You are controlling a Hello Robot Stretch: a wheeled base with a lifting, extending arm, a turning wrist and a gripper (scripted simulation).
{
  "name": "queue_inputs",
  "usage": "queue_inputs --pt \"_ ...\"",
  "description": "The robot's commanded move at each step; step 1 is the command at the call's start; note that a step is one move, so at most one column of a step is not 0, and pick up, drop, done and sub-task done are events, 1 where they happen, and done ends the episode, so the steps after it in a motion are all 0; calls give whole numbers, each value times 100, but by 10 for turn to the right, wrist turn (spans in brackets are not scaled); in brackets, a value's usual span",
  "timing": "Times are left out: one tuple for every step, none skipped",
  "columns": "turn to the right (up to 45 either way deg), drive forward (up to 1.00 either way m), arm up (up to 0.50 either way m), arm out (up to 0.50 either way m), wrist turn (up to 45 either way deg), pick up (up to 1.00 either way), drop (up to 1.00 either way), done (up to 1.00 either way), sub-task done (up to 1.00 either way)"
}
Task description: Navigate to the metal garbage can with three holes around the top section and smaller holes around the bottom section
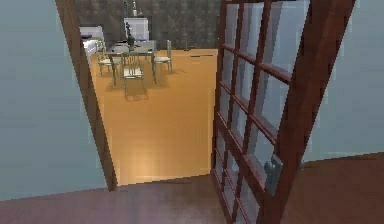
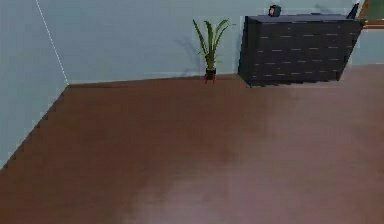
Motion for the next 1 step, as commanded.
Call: queue_inputs --pt "-30 0 0 0 0 0 0 0 0"
